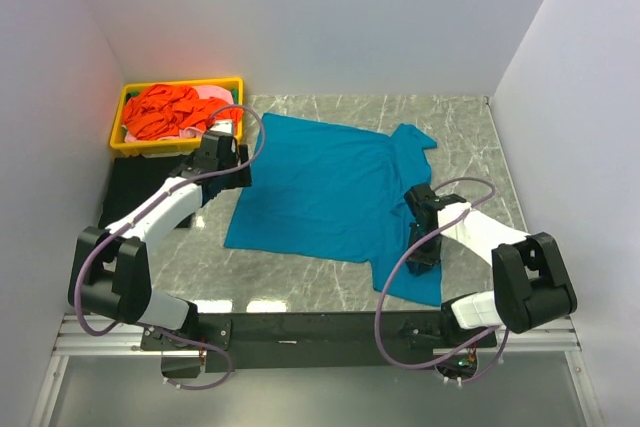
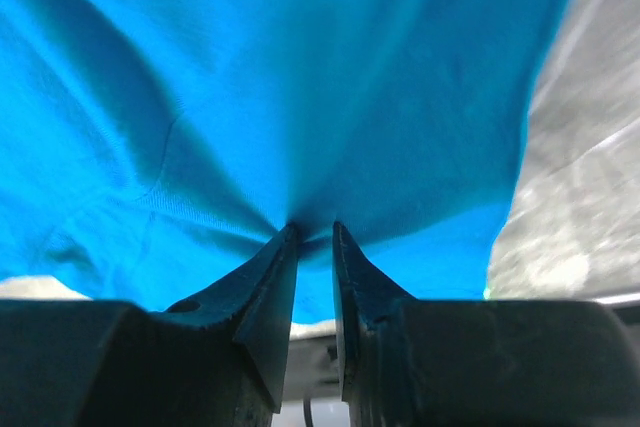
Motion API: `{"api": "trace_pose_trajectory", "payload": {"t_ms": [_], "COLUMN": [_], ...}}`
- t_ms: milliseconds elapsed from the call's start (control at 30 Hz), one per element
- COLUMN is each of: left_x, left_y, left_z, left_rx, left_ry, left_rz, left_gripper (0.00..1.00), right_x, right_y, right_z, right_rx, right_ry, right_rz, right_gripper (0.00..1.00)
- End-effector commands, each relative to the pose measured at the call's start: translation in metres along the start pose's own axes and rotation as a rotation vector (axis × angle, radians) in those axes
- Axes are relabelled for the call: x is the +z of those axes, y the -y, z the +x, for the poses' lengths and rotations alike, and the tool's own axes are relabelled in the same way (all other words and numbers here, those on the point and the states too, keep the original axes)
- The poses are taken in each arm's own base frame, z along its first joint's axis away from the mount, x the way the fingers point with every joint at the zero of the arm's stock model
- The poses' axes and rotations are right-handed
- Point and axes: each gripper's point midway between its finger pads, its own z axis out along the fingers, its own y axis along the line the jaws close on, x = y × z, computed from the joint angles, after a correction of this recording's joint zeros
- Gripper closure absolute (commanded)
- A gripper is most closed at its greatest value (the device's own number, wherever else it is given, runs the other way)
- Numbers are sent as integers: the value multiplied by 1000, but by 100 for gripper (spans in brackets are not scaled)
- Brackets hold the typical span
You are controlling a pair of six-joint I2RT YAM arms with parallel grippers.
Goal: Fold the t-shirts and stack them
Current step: Flatten the tshirt out, then fold the tshirt
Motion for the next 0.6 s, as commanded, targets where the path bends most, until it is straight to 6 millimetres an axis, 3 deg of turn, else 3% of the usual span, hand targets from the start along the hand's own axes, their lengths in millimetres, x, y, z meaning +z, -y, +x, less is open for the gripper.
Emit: {"api": "trace_pose_trajectory", "payload": {"t_ms": [0,67,167,267,400,567], "left_x": [-2,-2,0,0,7,8], "left_y": [2,8,26,43,47,45], "left_z": [-3,2,17,37,68,106], "left_rx": [23,43,103,151,145,103], "left_ry": [18,5,-29,-76,-161,-273], "left_rz": [4,16,43,66,65,45], "left_gripper": [21,21,21,23,27,27], "right_x": [0,-5,-24,-55,-92,-109], "right_y": [6,7,5,-11,-20,-18], "right_z": [38,36,13,-26,-82,-144], "right_rx": [-19,-22,-12,23,78,134], "right_ry": [-139,-117,11,198,422,570], "right_rz": [18,19,-1,-110,-203,-294], "right_gripper": [71,71,71,71,68,65]}}
